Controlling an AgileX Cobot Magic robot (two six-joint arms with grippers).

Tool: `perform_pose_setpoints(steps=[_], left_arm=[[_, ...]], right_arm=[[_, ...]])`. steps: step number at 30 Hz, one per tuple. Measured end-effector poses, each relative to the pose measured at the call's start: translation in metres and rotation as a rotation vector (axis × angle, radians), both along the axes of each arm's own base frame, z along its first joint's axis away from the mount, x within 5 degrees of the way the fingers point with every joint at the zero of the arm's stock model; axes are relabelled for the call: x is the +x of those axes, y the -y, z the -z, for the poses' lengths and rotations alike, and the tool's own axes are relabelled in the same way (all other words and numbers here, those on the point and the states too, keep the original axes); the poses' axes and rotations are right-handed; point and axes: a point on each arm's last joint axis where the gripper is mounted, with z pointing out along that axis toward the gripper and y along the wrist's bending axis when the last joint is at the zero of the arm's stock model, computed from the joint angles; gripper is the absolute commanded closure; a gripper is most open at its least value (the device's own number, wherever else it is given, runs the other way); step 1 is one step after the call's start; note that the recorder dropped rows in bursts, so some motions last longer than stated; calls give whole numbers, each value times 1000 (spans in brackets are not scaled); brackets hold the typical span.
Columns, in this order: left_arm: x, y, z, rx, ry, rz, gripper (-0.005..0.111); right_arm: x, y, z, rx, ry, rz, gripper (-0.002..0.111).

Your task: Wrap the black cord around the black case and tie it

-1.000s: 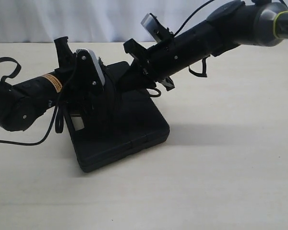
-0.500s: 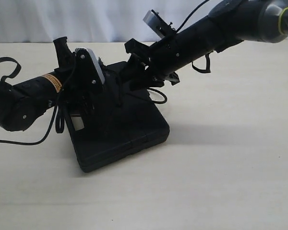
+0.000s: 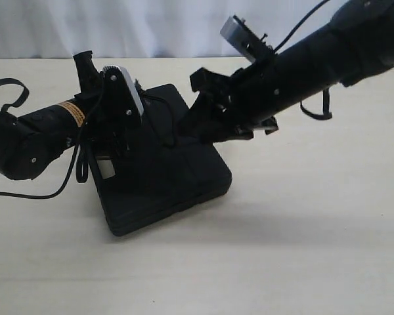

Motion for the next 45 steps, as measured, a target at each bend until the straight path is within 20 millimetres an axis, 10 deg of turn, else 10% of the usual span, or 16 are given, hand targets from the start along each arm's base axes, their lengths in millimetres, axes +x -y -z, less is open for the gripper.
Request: perform_pose_setpoints(steps=[7,19,23,32,37,45], left_arm=[[0,0,0,-3,-3,-1,107],[0,0,1,-15,-16,-8,107],[0,0,1,-18,-17,-9,107],[0,0,1,-111,-55,-47,84],[-6,2,-1,-166,-153,-84,56],[-41,-3,-53,-275,-402,-242,56]], right_arm=[[-40,-31,35,97,-60,87,63],[-42,-57,55,41,24,224,64],[-39,-63,68,53,15,174,103],[-52,-62,8,240,194,11,104],[-44,1,-71,318,450,181,104],[-25,34,-96,322,546,301,104]])
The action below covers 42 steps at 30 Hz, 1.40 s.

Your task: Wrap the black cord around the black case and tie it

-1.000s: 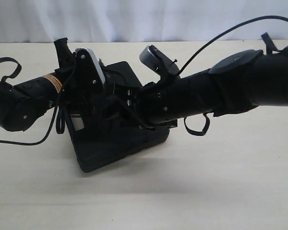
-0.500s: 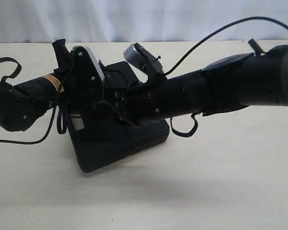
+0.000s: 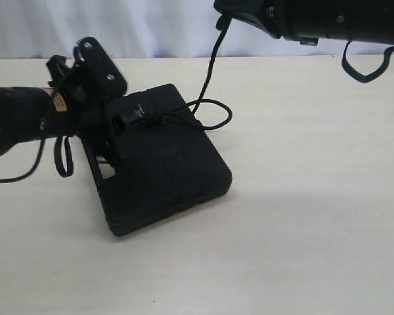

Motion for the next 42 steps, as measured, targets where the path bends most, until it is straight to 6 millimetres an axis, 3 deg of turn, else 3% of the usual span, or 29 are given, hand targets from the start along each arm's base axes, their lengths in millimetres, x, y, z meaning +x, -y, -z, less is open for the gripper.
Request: perform_pose_setpoints(steps=[1,4,8,14,20,30,32,36,42], left_arm=[[-5,-10,-7,-115,-73,-124,56],[-10,-23,-7,-228,-196,-248,56],[-6,-33,16,-302,-342,-367,56],[19,-36,39,-403,-582,-502,56],[25,-34,44,-413,-655,-543,56],[30,-42,72,-373,-701,-714,56],[31,-42,77,-378,-700,-727,64],[33,-42,81,-382,-691,-734,104],[40,-58,79,-412,-669,-784,107]], right_arm=[[1,0,-5,1,16,-1,104],[2,0,-7,-2,28,4,104],[2,0,-7,-10,34,3,104],[2,0,-6,-21,37,0,104],[2,0,-6,-28,41,-4,104],[2,0,-6,-30,42,-4,104],[2,0,-6,-30,42,-4,104],[2,0,-6,-30,42,-4,104],[5,10,-6,-70,58,25,104]])
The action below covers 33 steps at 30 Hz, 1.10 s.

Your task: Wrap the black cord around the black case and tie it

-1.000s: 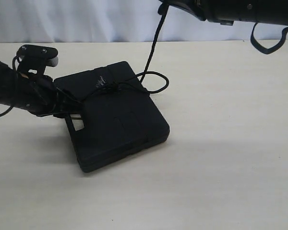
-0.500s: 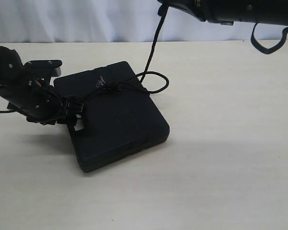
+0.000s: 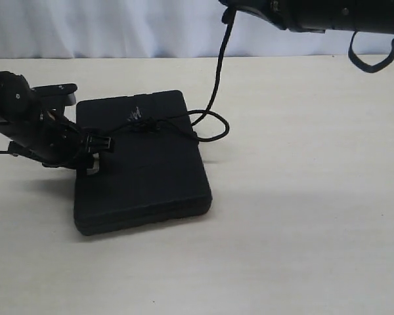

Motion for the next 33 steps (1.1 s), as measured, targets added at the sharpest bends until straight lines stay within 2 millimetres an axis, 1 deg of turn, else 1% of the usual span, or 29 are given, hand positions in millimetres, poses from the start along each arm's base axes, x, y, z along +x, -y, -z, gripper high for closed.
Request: perform_pose_setpoints(steps=[2,4,6,10,13,16,19,24,30,33], left_arm=[[4,-10,-3,-3,-3,-29,107],[6,-21,-10,-3,7,-53,107],[5,-34,-20,15,19,-52,107],[-1,-57,-33,30,23,-87,107],[-4,-69,-37,44,16,-107,107],[-5,-75,-36,53,9,-114,107],[-8,-75,-33,53,3,-113,107],[-8,-75,-32,52,4,-112,107],[-8,-75,-32,50,7,-112,107],[-8,-75,-32,47,11,-115,107]], right_arm=[[4,15,-2,-4,10,49,104],[9,36,-5,-7,20,115,104],[13,62,-7,-22,30,193,104],[19,110,-4,-78,32,333,104],[23,142,5,-133,9,419,104],[30,167,24,-193,-48,467,104],[36,188,46,-249,-121,498,104],[42,217,89,-352,-286,550,104],[49,233,142,-479,-476,548,104],[51,237,162,-514,-536,538,104]])
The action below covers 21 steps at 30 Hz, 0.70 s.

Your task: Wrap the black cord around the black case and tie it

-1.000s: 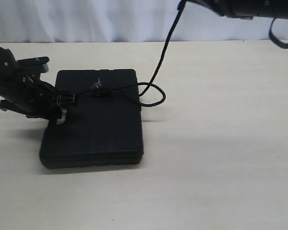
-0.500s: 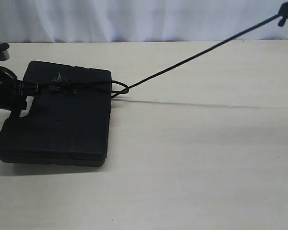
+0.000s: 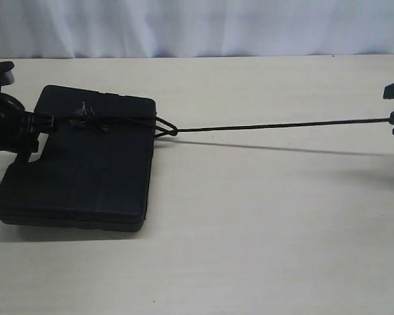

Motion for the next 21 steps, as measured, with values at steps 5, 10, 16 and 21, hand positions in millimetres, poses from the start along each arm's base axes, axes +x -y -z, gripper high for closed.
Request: perform_pose_setpoints(steps=[5,10,16,21], left_arm=[[0,0,6,3,13,-5,107],[2,-1,9,5,22,-2,107],[1,-23,9,21,57,-70,107],[4,-32,7,30,103,-110,107]], right_arm=[[-1,8,21,-55,-97,36,104],[-6,18,23,-136,-187,109,104],[-3,34,5,-255,-145,153,104],[1,38,-13,-276,-102,166,104]])
